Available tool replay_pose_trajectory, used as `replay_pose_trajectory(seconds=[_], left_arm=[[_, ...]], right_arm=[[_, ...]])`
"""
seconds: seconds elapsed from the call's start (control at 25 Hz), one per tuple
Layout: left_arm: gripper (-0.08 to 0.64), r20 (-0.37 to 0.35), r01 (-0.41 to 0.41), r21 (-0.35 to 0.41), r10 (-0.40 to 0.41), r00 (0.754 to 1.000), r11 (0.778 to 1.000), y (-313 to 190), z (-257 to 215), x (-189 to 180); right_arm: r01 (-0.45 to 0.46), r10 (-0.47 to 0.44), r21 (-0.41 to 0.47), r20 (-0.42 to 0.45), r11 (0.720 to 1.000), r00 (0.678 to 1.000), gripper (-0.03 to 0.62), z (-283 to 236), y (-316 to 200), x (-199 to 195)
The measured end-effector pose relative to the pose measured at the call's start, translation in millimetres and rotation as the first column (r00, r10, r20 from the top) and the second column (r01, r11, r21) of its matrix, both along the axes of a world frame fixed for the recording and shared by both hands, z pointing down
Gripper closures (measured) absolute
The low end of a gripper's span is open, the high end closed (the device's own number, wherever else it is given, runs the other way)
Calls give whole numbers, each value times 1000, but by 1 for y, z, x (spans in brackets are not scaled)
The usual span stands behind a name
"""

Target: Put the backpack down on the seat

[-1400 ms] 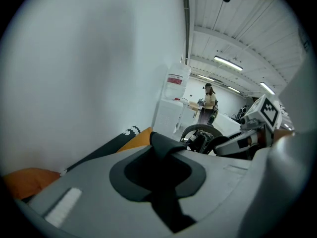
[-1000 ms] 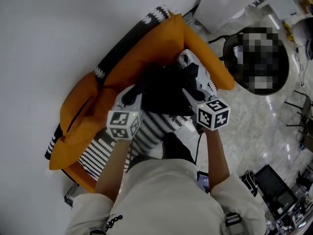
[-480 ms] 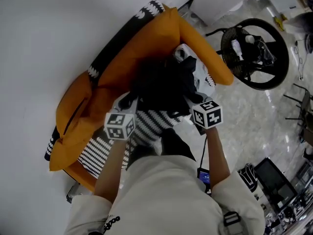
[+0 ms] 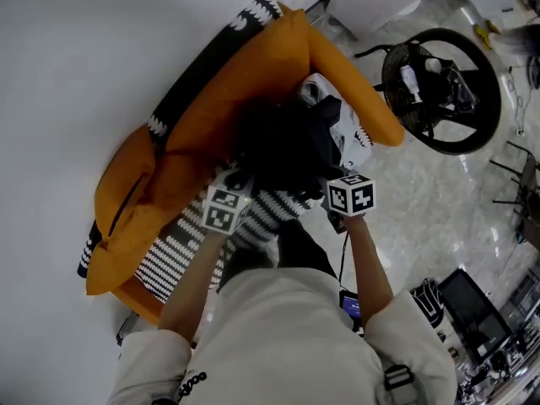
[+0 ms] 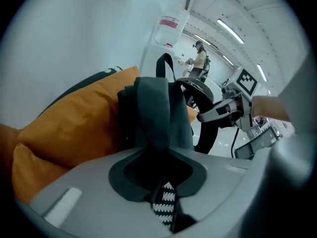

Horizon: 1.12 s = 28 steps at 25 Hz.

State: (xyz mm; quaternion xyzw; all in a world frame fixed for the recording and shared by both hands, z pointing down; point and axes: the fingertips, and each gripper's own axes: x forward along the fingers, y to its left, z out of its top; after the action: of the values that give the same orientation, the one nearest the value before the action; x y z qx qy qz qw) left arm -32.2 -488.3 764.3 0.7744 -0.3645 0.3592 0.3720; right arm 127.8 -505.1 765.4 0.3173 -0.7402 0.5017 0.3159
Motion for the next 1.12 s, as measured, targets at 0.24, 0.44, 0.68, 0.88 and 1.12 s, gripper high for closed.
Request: replay_pose_trajectory(seconds=[0.24,0.44,0.68,0.88,1.12], left_arm=[[503,-56,-50,-89,46,997,995,-11,34,25],[502,-60,-68,-115,61,996,991,-19,52,42],[488,-60,0,-124,-8,998,992,-23,66,62],[452,-72,41,-130,-51,996,991,-24,76,71],[337,-149,83,-154,-107,983,985,-21,66,74]], right_arm=[[-20,21,16,-60,1000,998,532,30,-10,-2],[-109,108,-11,-26,994,994,514,43,-17,-5],[-93,93,5,-57,996,994,503,56,-20,-8],[-65,65,-8,-46,998,997,487,59,-22,-11],[-129,128,-52,-16,990,992,349,57,-8,-6]])
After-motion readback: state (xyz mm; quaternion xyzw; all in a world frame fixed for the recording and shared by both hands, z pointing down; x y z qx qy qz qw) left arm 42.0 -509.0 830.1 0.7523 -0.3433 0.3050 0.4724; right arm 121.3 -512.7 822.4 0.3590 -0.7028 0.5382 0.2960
